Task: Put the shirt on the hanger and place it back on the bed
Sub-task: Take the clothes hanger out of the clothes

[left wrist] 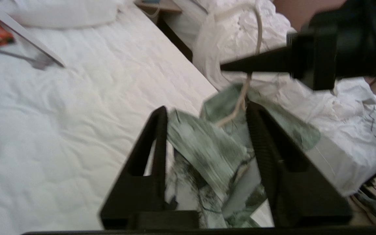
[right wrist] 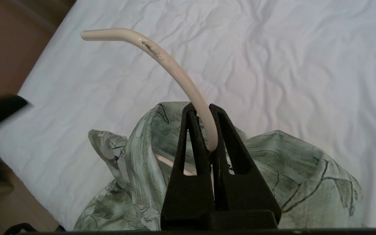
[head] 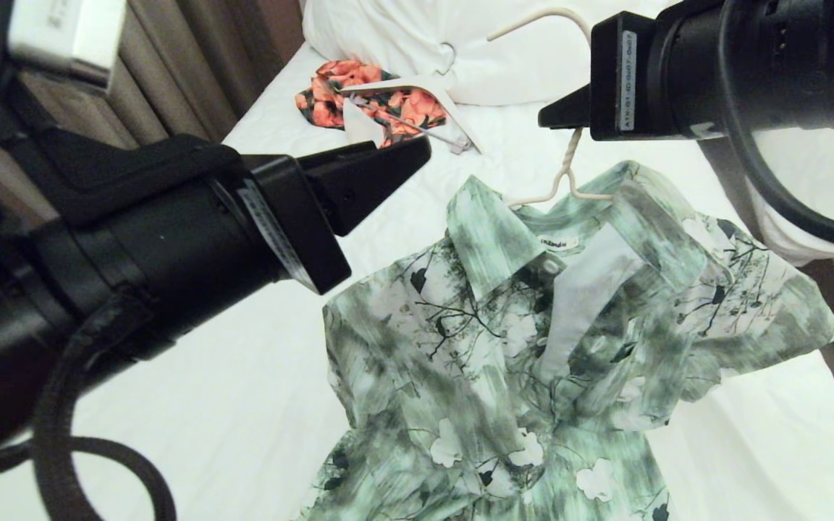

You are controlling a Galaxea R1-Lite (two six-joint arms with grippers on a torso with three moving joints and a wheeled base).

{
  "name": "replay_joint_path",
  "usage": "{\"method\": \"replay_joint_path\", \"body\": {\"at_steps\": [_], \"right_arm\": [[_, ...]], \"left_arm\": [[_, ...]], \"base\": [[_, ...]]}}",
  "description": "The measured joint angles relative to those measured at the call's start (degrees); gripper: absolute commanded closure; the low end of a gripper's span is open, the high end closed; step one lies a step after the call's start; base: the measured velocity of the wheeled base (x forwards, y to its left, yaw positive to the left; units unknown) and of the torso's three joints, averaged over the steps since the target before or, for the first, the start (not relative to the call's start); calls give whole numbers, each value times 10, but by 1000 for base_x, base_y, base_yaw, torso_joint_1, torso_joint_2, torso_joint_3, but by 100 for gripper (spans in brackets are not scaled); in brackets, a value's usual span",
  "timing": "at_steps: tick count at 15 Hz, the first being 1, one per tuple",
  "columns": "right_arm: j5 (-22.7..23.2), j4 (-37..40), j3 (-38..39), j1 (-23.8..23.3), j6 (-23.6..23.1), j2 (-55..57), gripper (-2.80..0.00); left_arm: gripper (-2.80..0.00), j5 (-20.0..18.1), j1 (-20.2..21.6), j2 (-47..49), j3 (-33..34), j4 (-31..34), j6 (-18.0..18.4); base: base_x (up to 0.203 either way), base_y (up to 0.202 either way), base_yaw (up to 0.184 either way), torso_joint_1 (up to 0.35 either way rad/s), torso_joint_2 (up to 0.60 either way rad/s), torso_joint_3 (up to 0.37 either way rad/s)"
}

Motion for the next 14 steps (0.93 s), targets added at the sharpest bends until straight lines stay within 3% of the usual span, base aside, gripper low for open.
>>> {"method": "replay_joint_path", "body": {"at_steps": [4, 9, 14], "right_arm": [[0, -19, 0, -19, -3, 17, 0], [1, -59, -1, -40, -12, 28, 0], [1, -61, -3, -39, -51, 36, 0]], "left_arm": [[0, -41, 75, -27, -16, 16, 5], [0, -78, 133, -69, -38, 135, 43], [0, -99, 220, -92, -92, 251, 45]], "base": [[0, 0, 0, 0, 0, 0], [0, 0, 0, 6, -26, -22], [0, 0, 0, 87, -394, -304]]}}
